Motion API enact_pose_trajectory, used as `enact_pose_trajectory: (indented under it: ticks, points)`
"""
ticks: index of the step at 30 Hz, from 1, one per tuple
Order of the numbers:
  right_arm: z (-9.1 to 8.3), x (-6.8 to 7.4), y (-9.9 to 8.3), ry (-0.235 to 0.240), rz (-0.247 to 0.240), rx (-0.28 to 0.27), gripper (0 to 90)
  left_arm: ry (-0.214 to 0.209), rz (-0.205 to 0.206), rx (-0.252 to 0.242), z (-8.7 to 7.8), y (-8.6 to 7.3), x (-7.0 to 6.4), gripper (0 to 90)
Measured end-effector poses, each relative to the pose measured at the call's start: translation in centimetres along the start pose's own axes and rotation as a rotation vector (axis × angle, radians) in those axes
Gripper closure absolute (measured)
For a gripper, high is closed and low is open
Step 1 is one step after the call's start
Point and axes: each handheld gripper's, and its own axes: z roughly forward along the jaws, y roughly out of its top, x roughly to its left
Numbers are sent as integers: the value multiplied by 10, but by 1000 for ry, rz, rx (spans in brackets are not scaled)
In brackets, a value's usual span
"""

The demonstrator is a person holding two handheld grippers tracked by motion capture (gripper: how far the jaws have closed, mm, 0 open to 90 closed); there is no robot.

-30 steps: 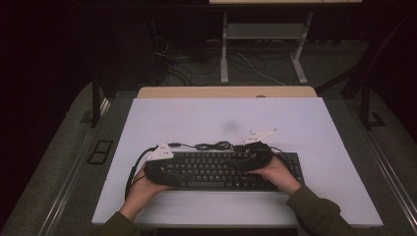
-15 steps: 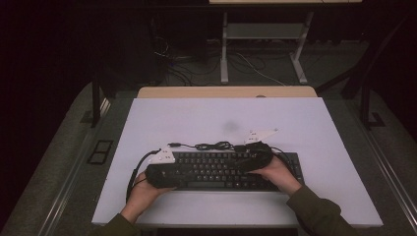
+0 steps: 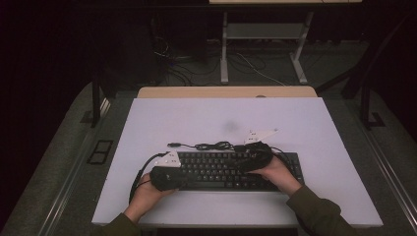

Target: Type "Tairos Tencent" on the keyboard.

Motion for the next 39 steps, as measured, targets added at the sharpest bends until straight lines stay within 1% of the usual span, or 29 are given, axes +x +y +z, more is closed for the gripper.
enact_pose_trajectory:
  ticks: [6,8,9,13,16,17,18,24,32,33,36,38,39]
  points:
    - [0,0,0,-2,-1,0,304,-4,4,24,5,-1,0,893]
    - [0,0,0,-2,-1,0,304,-4,12,36,6,-2,0,892]
    - [0,0,0,-2,-1,0,303,-5,8,37,7,-2,-1,893]
    - [0,0,0,-2,-1,0,304,-8,12,47,9,-2,-1,893]
    - [0,0,0,-2,-1,-1,304,-5,11,47,9,-2,-1,893]
    - [0,0,0,-2,-1,-1,303,-2,17,58,10,-3,-1,893]
    - [0,0,0,-2,-1,0,304,1,21,59,11,-3,-1,893]
    - [0,1,1,0,2,-1,304,0,20,53,10,-1,-2,893]
    - [0,0,0,-2,0,-1,303,6,9,14,3,2,0,892]
    - [0,0,0,-2,0,-1,303,6,0,8,3,2,0,890]
    - [0,0,0,-3,-1,-1,304,10,-7,-3,2,2,2,855]
    - [-1,0,0,-4,0,0,303,21,-3,-3,1,3,3,825]
    - [-1,0,0,-3,-1,0,304,24,-8,-7,0,3,3,811]
